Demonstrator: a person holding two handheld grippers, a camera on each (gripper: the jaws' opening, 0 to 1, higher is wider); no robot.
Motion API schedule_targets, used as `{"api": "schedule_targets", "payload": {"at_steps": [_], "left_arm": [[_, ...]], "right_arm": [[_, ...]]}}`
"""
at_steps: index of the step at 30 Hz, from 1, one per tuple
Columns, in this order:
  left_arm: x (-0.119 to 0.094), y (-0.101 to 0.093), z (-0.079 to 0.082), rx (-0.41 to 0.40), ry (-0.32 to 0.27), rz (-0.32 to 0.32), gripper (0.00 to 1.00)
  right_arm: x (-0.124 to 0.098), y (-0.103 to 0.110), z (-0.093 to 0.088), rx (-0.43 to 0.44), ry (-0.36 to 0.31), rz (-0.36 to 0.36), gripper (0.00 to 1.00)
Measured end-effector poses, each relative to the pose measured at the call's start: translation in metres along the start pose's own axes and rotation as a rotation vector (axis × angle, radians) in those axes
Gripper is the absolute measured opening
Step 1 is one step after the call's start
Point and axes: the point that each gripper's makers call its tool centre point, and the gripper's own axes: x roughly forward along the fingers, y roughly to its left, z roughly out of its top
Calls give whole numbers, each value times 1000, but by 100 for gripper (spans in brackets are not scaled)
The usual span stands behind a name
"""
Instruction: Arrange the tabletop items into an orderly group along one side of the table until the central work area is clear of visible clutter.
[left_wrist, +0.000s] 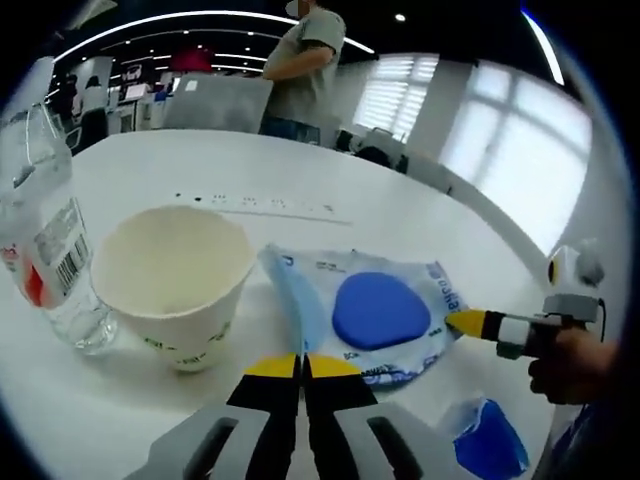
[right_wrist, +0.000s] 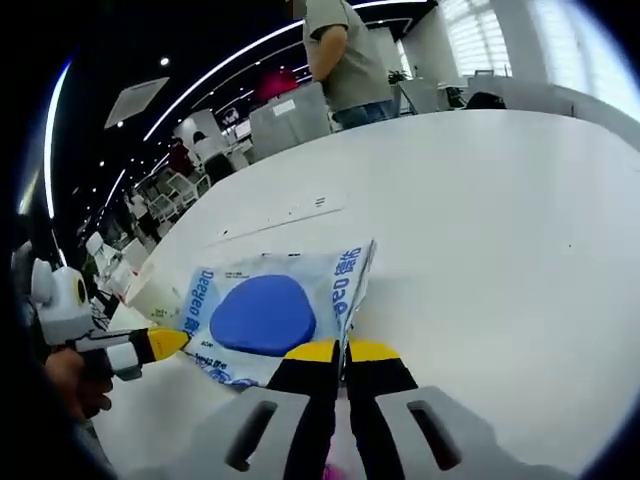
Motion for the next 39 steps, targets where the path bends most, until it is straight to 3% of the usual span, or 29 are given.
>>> {"api": "schedule_targets", "payload": {"at_steps": [13,19,29,39], "left_arm": [[4,7,-3,11,10,7,1],[2,8,-3,21,14,8,5],[-9,-1,-2,53,2,-9,17],[-30,-11,-3,81,-23,-38,23]], "right_arm": [[5,1,1,-69,-7,7,0],[3,-1,3,-120,-20,-3,6],[-9,-4,7,-84,-49,8,31],[-38,0,21,-69,-106,27,44]]}}
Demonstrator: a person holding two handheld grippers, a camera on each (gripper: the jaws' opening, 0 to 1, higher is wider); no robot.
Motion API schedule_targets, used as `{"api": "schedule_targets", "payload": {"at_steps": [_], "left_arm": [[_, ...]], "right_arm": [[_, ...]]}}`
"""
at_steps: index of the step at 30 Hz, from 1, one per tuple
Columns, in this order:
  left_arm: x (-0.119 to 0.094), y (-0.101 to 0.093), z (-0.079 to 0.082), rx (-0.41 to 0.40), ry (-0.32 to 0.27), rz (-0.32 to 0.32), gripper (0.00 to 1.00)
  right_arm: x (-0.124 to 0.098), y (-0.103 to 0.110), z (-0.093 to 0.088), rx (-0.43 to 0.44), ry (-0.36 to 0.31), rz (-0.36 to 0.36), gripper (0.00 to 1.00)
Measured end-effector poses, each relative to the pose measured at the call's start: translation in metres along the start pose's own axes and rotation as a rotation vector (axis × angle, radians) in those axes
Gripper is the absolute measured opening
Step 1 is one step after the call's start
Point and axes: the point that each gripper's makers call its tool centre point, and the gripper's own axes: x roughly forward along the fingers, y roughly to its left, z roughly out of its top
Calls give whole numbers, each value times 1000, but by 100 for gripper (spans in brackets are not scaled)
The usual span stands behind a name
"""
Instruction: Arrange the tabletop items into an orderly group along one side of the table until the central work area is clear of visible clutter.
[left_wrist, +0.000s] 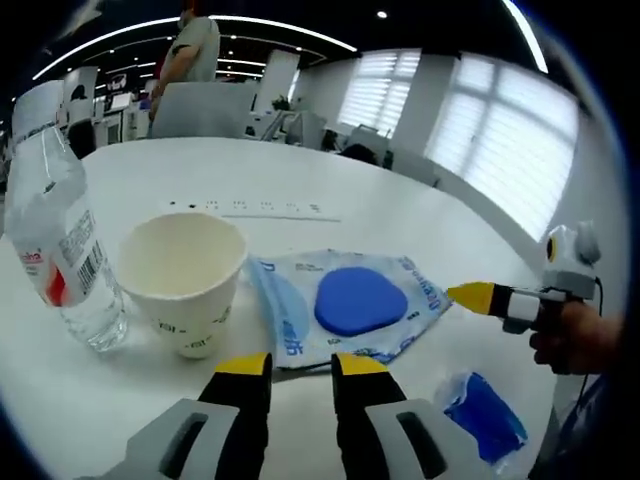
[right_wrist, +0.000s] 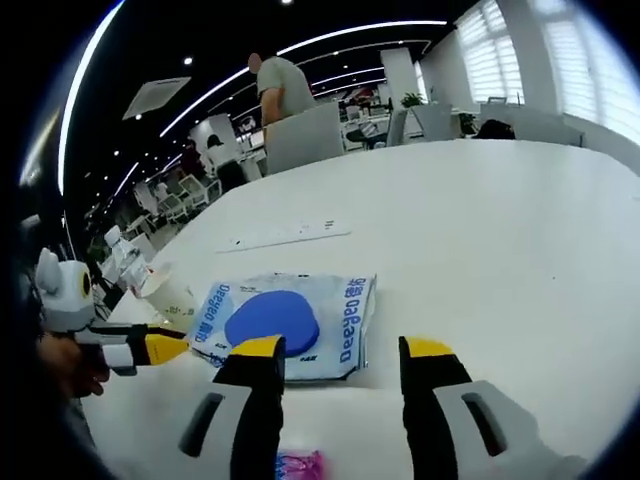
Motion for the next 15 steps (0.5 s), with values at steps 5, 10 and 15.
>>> {"api": "schedule_targets", "payload": {"at_steps": [5,10,15], "left_arm": [[-11,-10,-4,39,5,-18,25],[-22,-31,-10,120,12,-85,30],[-28,-45,-19,185,33,-143,34]], "right_arm": [[-16,2,1,-3,-17,-2,50],[-45,3,-8,33,-43,-19,57],[-78,5,-23,53,-64,-55,63]]}}
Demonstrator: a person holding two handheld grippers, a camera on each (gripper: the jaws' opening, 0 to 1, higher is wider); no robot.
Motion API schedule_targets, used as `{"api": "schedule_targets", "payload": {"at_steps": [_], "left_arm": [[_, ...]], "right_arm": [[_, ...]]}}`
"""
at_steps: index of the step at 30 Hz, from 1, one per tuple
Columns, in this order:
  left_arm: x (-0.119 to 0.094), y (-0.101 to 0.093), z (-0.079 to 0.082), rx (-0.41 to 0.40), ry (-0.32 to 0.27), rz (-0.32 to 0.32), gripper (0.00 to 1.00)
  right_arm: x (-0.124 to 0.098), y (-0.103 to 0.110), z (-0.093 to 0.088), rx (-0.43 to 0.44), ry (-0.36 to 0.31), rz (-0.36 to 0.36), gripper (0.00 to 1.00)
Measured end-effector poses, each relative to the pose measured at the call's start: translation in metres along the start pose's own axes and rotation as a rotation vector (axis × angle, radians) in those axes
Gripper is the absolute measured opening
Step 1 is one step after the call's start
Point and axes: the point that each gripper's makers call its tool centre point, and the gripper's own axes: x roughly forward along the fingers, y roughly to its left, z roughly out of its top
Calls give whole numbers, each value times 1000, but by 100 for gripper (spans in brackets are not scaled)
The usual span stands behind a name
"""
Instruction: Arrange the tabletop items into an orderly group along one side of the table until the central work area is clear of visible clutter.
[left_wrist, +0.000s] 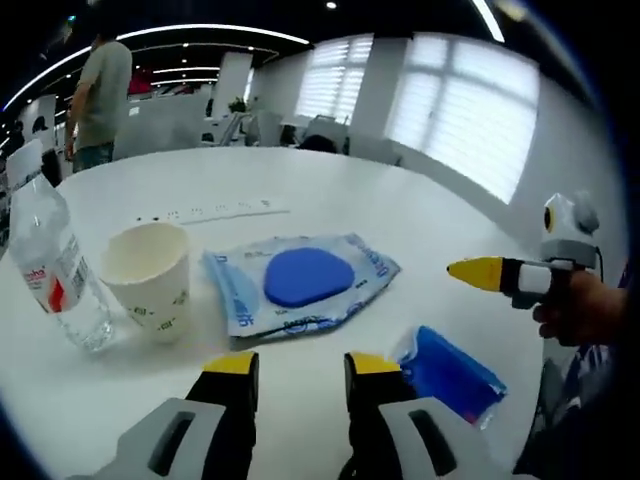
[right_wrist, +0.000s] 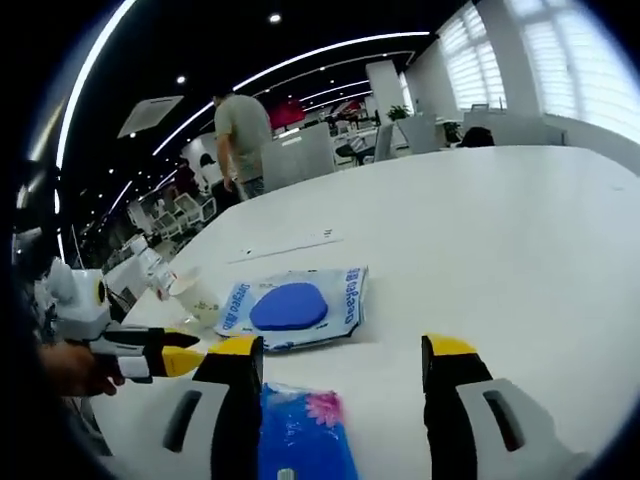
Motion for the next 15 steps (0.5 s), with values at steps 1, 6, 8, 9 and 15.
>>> {"api": "schedule_targets", "payload": {"at_steps": [1,6,8,9,15], "left_arm": [[-1,-5,-1,13,5,-18,35],[-4,-13,-6,84,27,-85,40],[-5,-19,-7,112,32,-118,41],[-6,-22,-7,124,33,-139,41],[-1,-40,-10,244,77,-247,41]], "right_arm": [[-7,-1,-4,8,-2,-7,64],[-34,-2,-21,40,-20,-46,71],[-44,-1,-27,52,-27,-60,73],[-51,0,-31,63,-27,-71,74],[-72,6,-54,117,-22,-108,78]]}}
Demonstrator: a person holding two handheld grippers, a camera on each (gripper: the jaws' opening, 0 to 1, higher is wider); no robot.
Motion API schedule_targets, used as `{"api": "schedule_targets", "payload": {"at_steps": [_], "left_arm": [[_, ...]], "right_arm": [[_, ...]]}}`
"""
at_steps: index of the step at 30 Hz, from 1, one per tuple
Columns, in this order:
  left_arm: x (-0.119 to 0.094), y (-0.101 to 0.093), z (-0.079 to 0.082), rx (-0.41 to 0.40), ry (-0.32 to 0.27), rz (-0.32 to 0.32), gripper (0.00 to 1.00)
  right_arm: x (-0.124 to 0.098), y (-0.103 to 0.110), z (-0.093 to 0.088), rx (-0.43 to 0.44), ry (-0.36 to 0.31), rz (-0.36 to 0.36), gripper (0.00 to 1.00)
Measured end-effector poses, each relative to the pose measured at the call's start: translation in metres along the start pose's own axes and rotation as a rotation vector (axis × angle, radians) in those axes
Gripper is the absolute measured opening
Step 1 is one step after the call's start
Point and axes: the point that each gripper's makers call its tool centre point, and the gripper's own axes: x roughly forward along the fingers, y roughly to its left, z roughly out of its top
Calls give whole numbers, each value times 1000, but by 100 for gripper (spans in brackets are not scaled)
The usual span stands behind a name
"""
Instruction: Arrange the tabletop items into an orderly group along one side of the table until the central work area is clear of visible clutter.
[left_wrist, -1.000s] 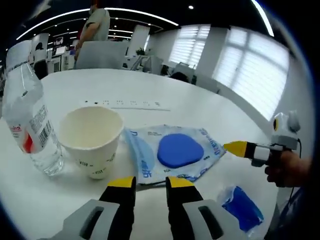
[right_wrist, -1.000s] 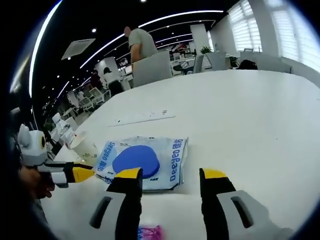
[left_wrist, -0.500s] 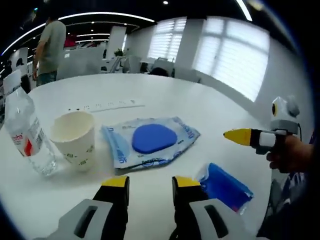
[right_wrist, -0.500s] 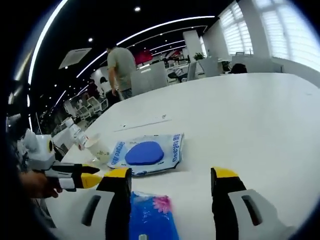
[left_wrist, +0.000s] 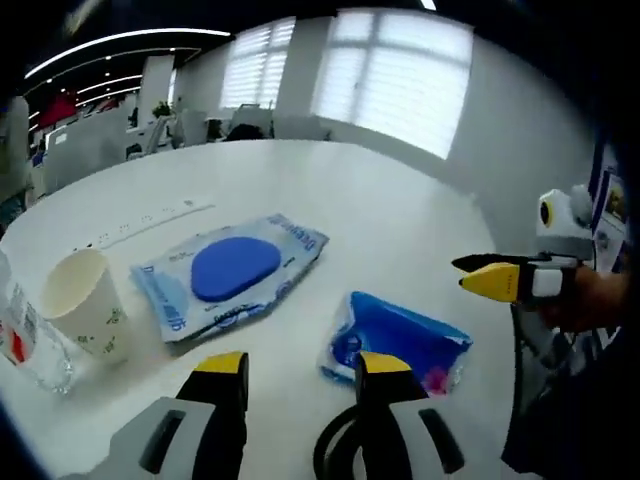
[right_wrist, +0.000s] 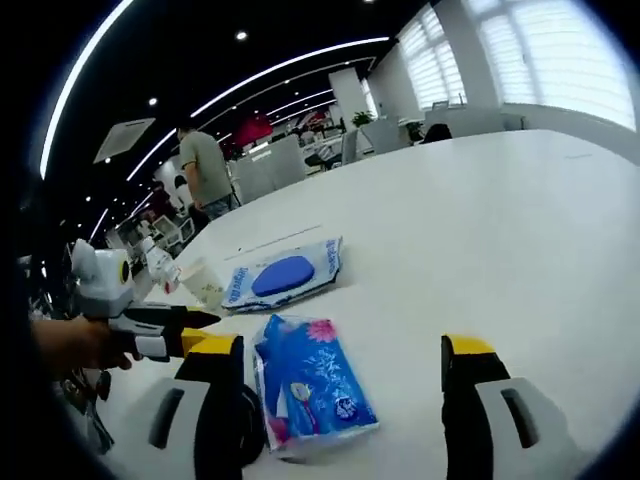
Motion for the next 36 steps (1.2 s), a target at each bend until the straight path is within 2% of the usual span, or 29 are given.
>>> {"api": "schedule_targets", "payload": {"at_steps": [9,14,21,26,31,36], "left_arm": [[13,-13,7,130,44,-118,47],[18,-11,5,134,62,-145,51],[23,-4,3,161,95,-168,51],[25,-1,5,172,108,-190,47],[25,-1,3,192,123,-214,44],[27,-4,2,206,129,-244,35]], "right_arm": [[-17,19,-31,55,30,-35,88],[-19,32,-49,85,62,-41,89],[-18,40,-65,153,93,-80,77],[-18,39,-68,197,93,-96,68],[-20,44,-72,194,99,-101,62],[-20,48,-75,225,111,-97,52]]}}
